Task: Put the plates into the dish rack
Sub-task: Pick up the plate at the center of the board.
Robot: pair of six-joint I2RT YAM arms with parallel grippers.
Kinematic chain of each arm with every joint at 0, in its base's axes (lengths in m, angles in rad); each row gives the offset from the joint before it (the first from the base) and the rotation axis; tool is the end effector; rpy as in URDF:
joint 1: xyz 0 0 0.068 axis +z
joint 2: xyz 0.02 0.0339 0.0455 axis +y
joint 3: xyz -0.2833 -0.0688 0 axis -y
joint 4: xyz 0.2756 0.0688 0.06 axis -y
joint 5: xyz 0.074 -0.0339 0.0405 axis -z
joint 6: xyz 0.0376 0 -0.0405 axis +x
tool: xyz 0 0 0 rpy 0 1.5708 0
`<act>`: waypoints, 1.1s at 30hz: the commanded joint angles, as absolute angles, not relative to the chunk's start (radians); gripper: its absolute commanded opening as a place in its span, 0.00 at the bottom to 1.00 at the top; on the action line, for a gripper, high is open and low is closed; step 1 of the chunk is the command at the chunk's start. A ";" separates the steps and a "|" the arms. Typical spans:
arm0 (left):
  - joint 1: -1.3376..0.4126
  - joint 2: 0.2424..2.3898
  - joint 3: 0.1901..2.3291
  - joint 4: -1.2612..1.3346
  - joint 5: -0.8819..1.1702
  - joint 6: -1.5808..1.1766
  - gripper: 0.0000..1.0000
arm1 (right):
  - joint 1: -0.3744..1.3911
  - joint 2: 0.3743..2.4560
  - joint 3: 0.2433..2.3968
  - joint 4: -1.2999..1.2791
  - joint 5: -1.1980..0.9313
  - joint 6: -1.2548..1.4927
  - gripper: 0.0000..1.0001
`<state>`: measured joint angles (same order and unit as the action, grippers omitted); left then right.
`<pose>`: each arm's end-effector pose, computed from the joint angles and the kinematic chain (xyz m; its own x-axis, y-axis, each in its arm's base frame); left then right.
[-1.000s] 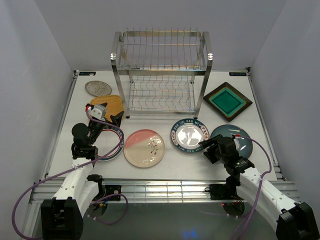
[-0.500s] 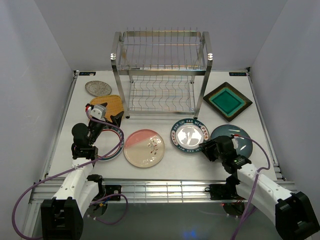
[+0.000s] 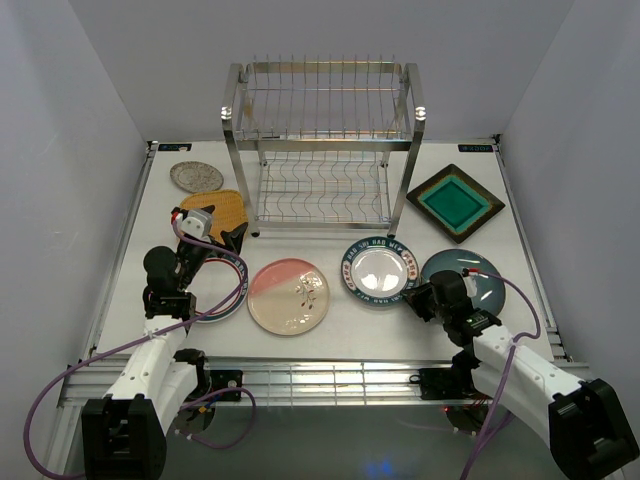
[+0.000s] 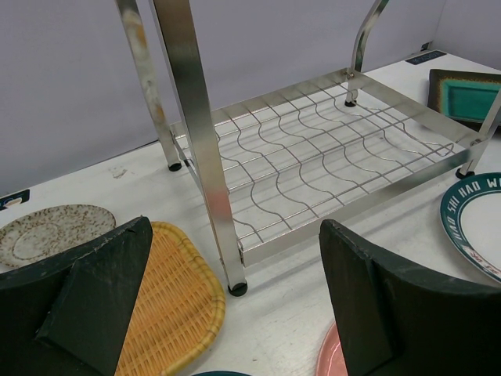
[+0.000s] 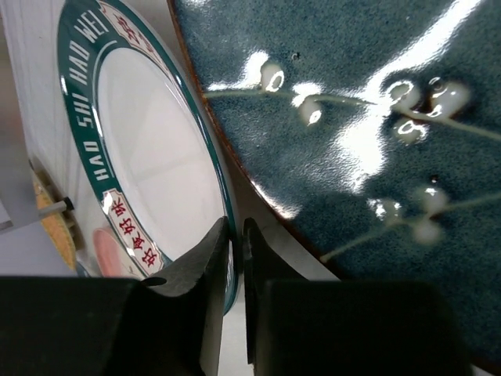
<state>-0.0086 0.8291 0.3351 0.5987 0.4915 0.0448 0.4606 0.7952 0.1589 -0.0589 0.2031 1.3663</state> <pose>0.2061 -0.0195 0.2557 0.1258 0.0384 -0.9913 0.4718 0.8767 0.0938 0.1503 0.0661 0.1293 -0.4069 0.8687 -0.2825 0.5016 0.4709 0.7257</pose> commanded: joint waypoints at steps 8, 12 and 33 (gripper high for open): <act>-0.011 0.805 0.328 0.601 0.508 0.051 0.98 | 0.468 0.700 0.215 -0.150 0.259 1.376 0.08; -0.011 0.804 0.328 0.601 0.506 0.049 0.98 | 0.468 0.675 0.245 -0.195 0.273 1.332 0.08; -0.011 0.787 0.324 0.601 0.511 0.049 0.98 | 0.468 0.552 0.524 -0.531 0.514 1.068 0.08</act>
<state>-0.0086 0.8074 0.3332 0.5987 0.4915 0.0448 0.4652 0.5747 0.4244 -0.5209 0.4122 1.1183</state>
